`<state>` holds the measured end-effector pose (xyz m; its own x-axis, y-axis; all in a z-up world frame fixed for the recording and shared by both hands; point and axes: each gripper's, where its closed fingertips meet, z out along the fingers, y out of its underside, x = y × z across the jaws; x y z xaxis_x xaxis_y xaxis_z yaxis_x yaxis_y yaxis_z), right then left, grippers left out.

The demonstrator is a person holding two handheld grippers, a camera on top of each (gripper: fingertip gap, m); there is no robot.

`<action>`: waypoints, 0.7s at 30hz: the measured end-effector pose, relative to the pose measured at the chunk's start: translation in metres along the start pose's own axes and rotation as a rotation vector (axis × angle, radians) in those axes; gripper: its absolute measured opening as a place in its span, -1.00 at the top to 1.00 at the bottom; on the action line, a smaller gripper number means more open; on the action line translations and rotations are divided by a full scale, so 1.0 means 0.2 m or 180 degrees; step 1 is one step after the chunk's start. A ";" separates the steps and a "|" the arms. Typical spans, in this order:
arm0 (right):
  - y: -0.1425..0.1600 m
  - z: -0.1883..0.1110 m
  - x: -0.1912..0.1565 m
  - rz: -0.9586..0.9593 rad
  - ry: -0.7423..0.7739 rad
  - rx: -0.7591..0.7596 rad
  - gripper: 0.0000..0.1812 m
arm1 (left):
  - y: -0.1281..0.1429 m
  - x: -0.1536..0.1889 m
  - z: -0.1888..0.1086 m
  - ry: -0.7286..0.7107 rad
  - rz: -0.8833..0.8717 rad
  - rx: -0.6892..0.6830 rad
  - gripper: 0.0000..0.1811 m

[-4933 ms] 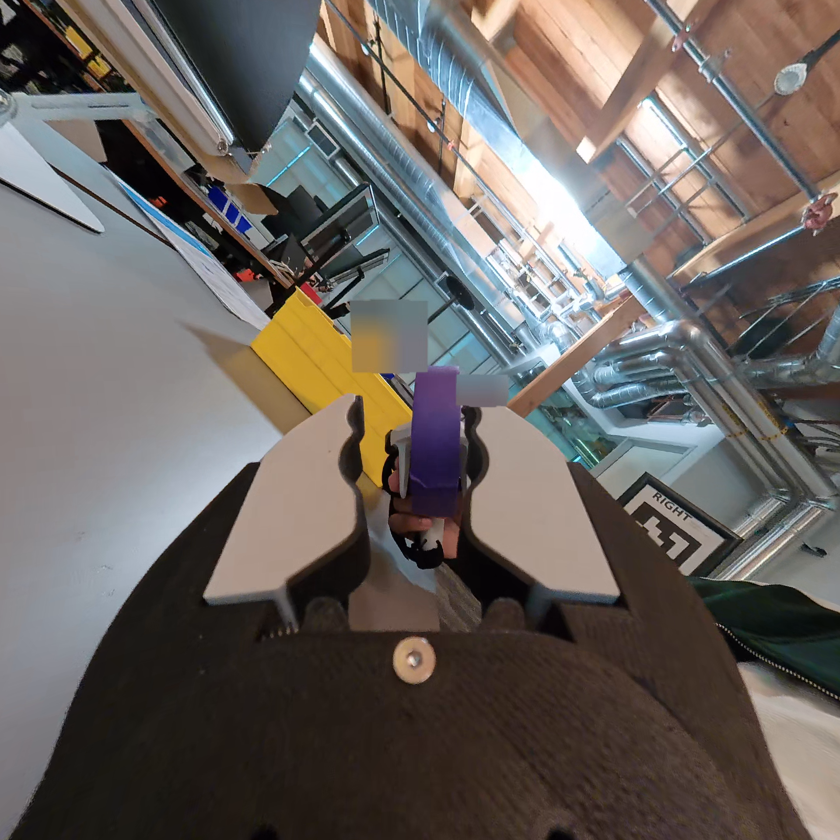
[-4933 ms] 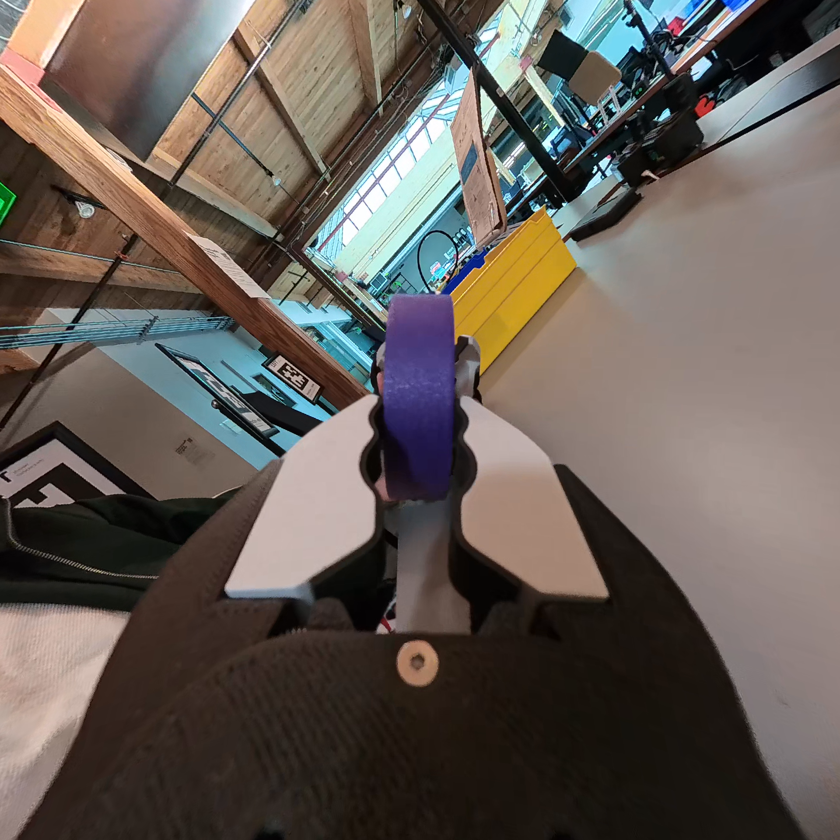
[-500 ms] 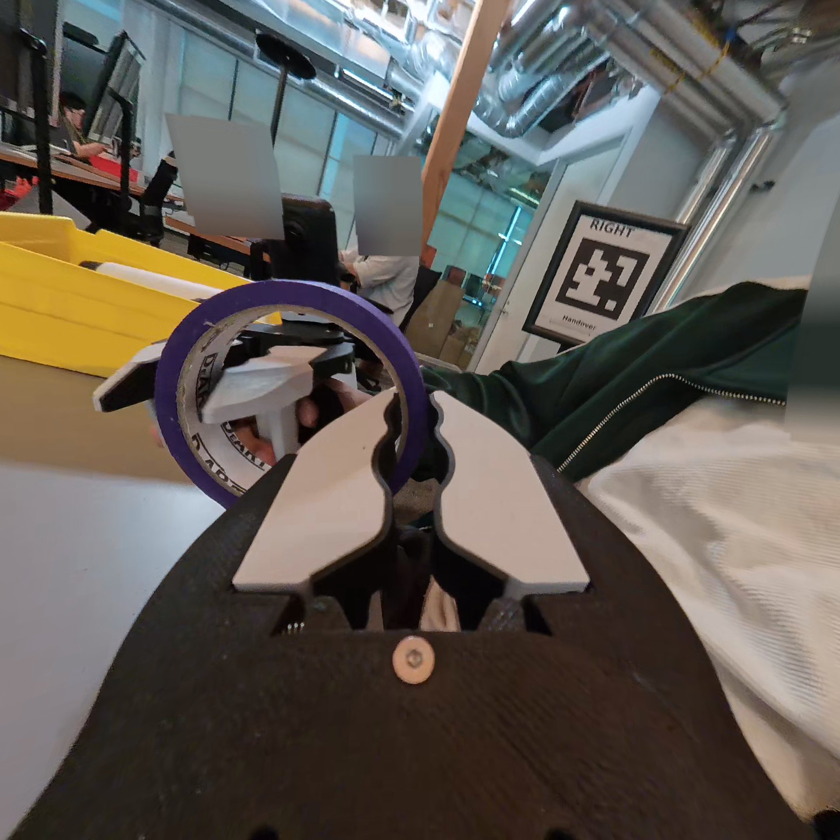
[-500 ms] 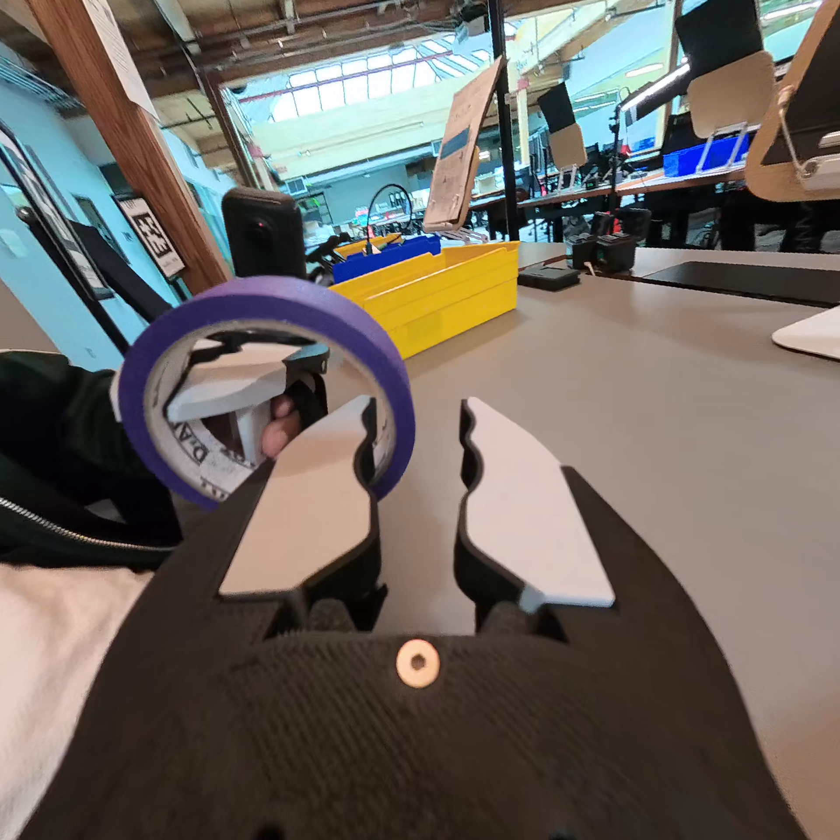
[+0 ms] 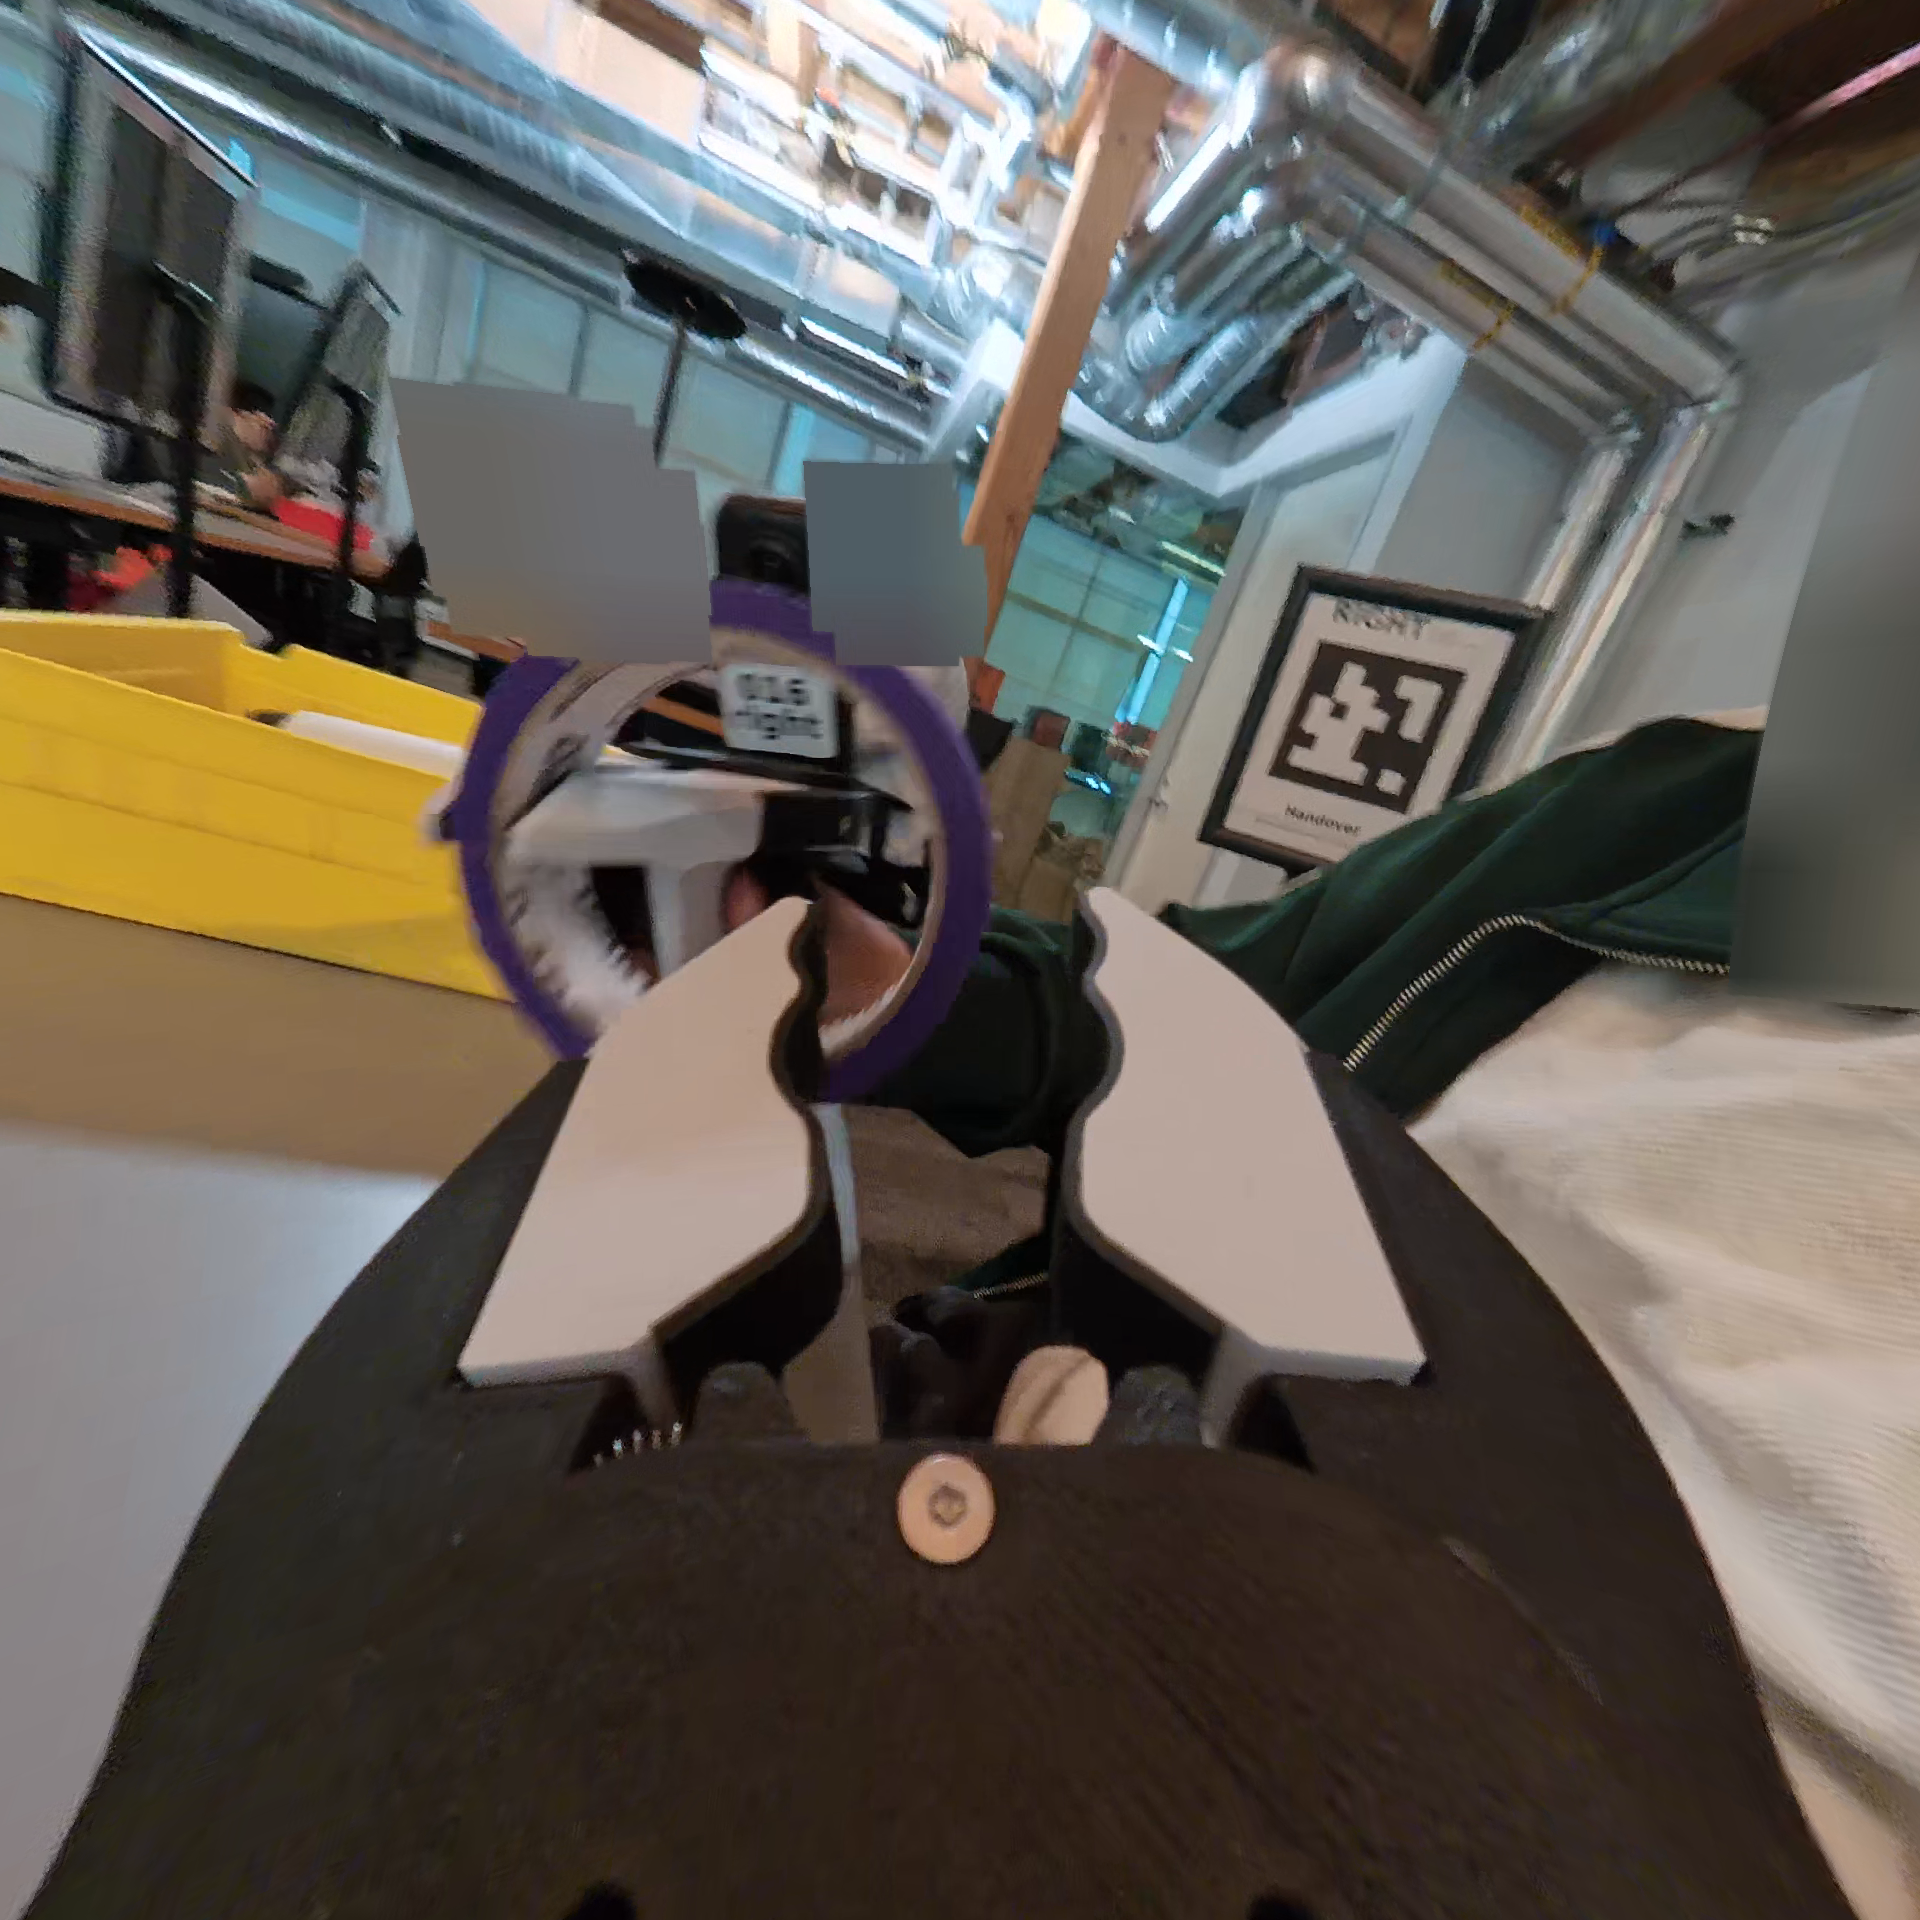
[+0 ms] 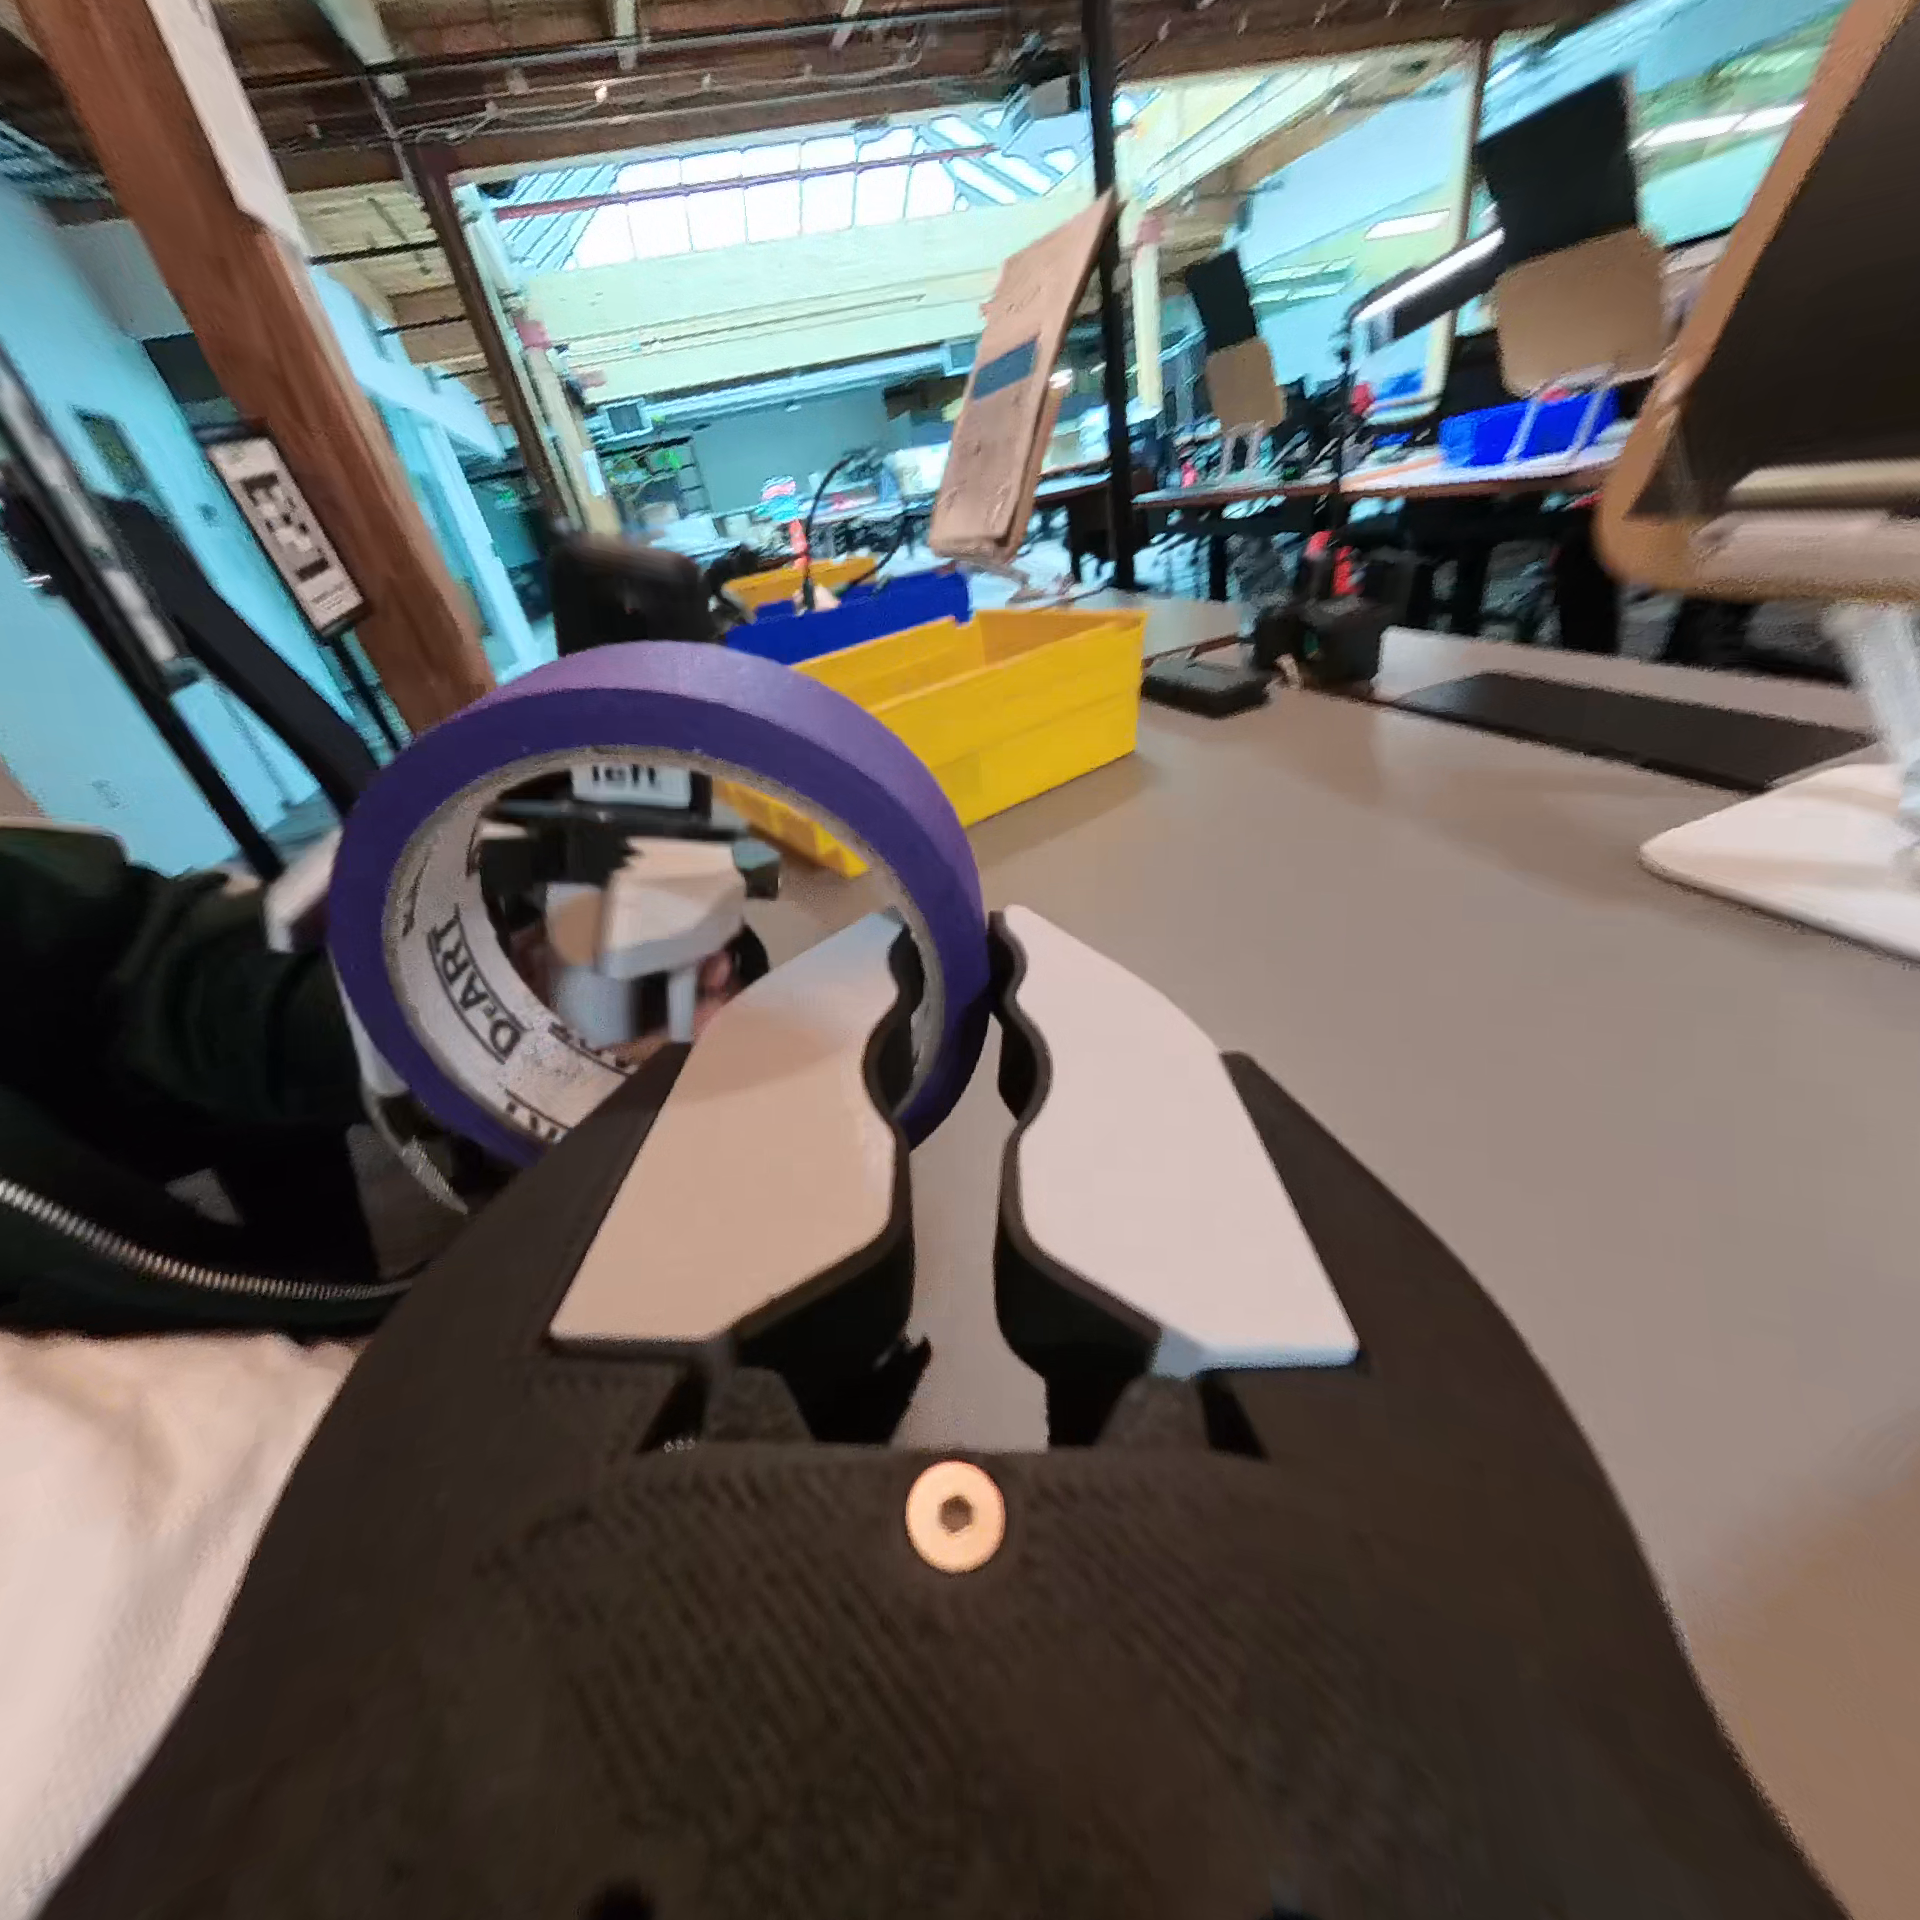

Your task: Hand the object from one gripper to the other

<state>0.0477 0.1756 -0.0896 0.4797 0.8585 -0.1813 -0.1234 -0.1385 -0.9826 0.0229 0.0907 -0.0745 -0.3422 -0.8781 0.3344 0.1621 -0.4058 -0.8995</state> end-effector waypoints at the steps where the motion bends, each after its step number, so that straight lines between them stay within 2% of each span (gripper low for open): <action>1: -0.07 -0.03 0.01 -0.0035 0.0088 0.0061 0.88 | -0.02 -0.02 -0.02 -0.0102 0.0029 0.0088 0.43; 3: -0.23 -0.11 0.04 -0.0190 0.0300 0.0094 0.88 | -0.05 -0.06 -0.05 -0.0282 0.0077 0.0148 0.35; 5: -0.39 -0.26 0.13 -0.0472 0.0743 -0.0019 0.88 | -0.03 -0.11 -0.06 -0.0435 0.0088 0.0049 0.33; 8: -0.48 -0.58 0.39 -0.0957 0.1696 -0.0584 0.88 | 0.02 -0.15 -0.06 -0.0540 0.0052 -0.0088 0.29; 11: -0.40 -1.05 0.79 -0.1214 0.2971 -0.1630 0.89 | 0.06 -0.15 -0.03 -0.0548 0.0038 -0.0206 0.26; 14: -0.21 -1.44 1.03 -0.0857 0.3673 -0.2719 0.88 | 0.11 -0.14 0.00 -0.0574 0.0131 -0.0382 0.24; 15: -0.15 -1.51 1.07 -0.0734 0.3771 -0.2997 0.88 | 0.11 -0.14 0.00 -0.0606 0.0194 -0.0442 0.25; 17: -0.08 -1.55 1.11 -0.0596 0.3824 -0.3232 0.88 | 0.13 -0.15 0.01 -0.0692 0.0314 -0.0540 0.24; 20: -0.03 -1.50 1.15 -0.0350 0.3779 -0.3212 0.86 | 0.13 -0.18 0.00 -0.0852 0.0349 -0.0588 0.19; 21: -0.04 -1.49 1.16 -0.0361 0.3846 -0.3181 0.73 | 0.13 -0.19 -0.01 -0.0882 0.0326 -0.0578 0.18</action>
<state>0.4188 0.2294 -0.1366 0.8906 0.0673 0.4498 0.3275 -0.7810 -0.5318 0.0389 0.1135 -0.1110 -0.0641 -0.9576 0.2810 0.0067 -0.2820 -0.9594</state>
